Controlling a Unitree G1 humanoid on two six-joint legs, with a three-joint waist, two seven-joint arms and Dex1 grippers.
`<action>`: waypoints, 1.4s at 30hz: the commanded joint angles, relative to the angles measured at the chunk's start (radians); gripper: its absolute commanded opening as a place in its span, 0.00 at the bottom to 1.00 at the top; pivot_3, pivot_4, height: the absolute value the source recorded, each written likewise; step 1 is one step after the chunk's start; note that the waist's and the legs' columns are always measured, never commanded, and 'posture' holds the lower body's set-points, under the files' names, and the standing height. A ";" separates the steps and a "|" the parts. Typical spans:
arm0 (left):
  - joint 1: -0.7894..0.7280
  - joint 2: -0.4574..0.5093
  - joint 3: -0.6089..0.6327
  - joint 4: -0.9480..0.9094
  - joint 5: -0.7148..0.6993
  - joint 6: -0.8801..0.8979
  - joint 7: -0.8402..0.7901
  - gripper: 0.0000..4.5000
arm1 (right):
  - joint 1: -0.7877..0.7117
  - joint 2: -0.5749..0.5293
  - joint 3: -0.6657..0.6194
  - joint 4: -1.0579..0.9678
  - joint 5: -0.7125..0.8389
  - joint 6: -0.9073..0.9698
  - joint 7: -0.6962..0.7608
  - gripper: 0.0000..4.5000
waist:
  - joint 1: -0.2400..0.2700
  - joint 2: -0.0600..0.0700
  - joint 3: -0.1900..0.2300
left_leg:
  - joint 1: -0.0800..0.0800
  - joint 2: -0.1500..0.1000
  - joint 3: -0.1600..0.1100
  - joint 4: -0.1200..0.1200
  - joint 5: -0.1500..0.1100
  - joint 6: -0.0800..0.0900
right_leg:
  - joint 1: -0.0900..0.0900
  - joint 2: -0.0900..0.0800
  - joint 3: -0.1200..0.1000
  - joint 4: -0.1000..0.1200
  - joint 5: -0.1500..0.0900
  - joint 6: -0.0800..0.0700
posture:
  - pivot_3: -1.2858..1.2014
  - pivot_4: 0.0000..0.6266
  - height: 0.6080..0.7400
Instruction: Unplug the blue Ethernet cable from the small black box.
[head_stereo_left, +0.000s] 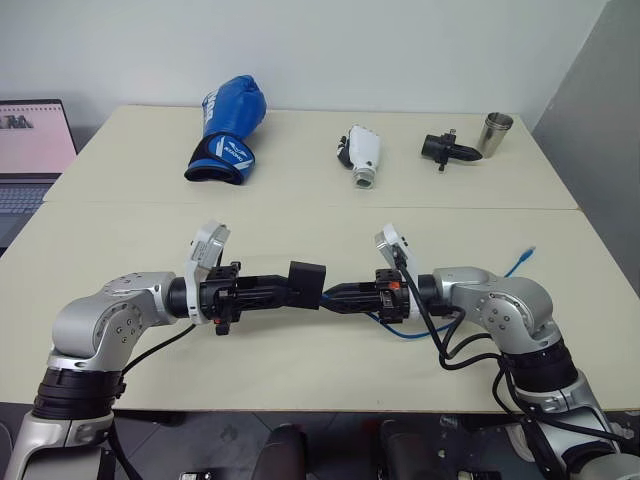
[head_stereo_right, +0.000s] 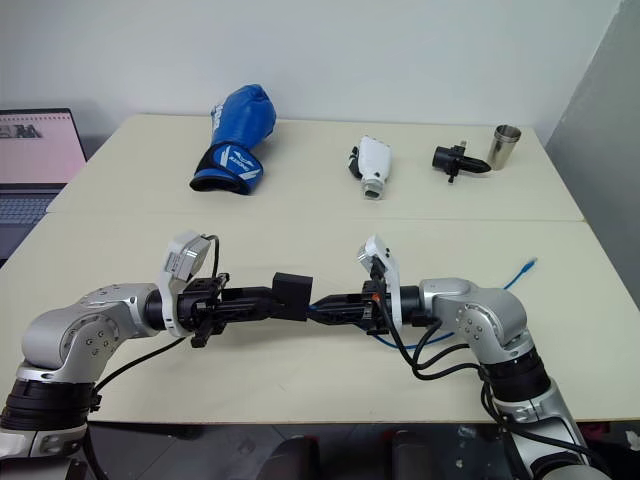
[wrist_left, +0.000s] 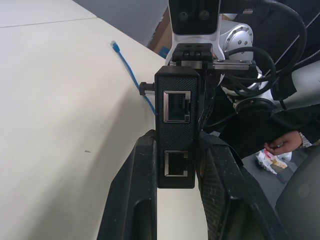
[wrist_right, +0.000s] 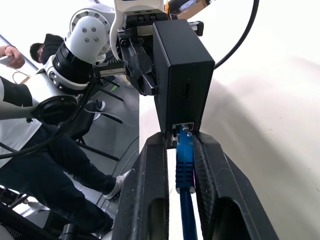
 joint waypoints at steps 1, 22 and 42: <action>-0.011 -0.001 0.011 -0.019 -0.010 0.004 0.009 0.17 | -0.007 0.000 -0.015 -0.025 0.032 0.007 0.017 0.08 | 0.000 0.000 0.000 | 0.000 0.000 0.000 0.000 0.000 0.000 | 0.000 0.000 0.000 0.000 0.000 0.000 | 0.52 0.24 1.00; -0.047 0.016 0.002 -0.003 -0.009 0.050 -0.017 0.17 | -0.023 -0.009 -0.034 -0.045 0.089 0.049 0.040 0.01 | 0.000 0.000 0.000 | 0.000 0.000 0.000 0.000 0.000 0.000 | 0.000 0.000 0.000 0.000 0.000 0.000 | 0.52 0.24 1.00; -0.047 0.064 0.042 0.027 0.029 0.019 0.007 0.17 | 0.008 -0.179 -0.059 0.063 -0.018 -0.046 0.097 0.01 | 0.000 0.000 0.000 | 0.000 0.000 0.000 -0.001 0.000 0.000 | 0.000 0.000 0.000 -0.001 0.000 0.000 | 0.52 0.24 1.00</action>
